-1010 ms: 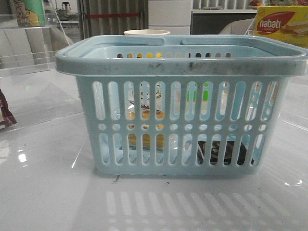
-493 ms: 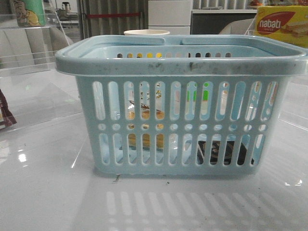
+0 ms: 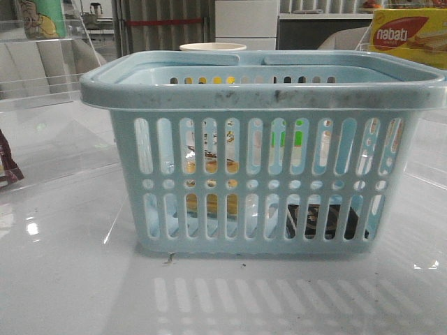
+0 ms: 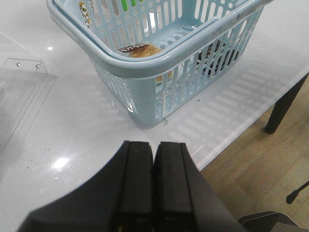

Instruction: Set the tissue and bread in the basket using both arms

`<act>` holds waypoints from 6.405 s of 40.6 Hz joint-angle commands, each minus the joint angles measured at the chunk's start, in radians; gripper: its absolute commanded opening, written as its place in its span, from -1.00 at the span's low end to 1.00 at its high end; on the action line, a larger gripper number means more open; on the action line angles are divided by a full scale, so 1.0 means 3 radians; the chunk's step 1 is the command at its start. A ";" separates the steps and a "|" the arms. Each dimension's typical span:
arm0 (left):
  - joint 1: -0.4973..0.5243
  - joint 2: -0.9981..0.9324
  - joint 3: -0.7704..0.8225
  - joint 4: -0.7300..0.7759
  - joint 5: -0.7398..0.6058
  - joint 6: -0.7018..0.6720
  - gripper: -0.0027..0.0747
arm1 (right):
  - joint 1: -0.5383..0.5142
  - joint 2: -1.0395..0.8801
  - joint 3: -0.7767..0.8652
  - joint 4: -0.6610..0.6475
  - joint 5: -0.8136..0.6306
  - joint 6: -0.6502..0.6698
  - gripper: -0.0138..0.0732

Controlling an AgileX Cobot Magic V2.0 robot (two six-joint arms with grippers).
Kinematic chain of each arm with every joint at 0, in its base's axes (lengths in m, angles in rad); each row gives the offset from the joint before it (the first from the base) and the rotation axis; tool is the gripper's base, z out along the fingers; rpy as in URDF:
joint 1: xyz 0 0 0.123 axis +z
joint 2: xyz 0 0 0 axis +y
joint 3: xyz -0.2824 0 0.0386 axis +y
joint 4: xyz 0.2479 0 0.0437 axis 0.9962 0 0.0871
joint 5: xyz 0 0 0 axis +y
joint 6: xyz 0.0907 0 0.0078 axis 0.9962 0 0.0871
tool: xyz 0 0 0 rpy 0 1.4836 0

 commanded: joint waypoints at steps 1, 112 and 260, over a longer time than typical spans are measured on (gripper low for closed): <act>-0.0008 0.0002 -0.0092 -0.0016 -0.0287 -0.0037 -0.70 | -0.0002 -0.0021 -0.0087 -0.0001 -0.0228 -0.0040 -0.56; 0.1889 -0.1978 0.2368 -0.0148 -0.2782 -0.0061 -0.70 | -0.0002 -0.0021 -0.0087 -0.0001 -0.0227 -0.0040 -0.56; 0.1783 -0.1978 0.2368 0.0103 -0.2803 -0.0324 -0.70 | -0.1877 -0.2661 0.2716 0.0015 -0.2644 -0.0040 -0.56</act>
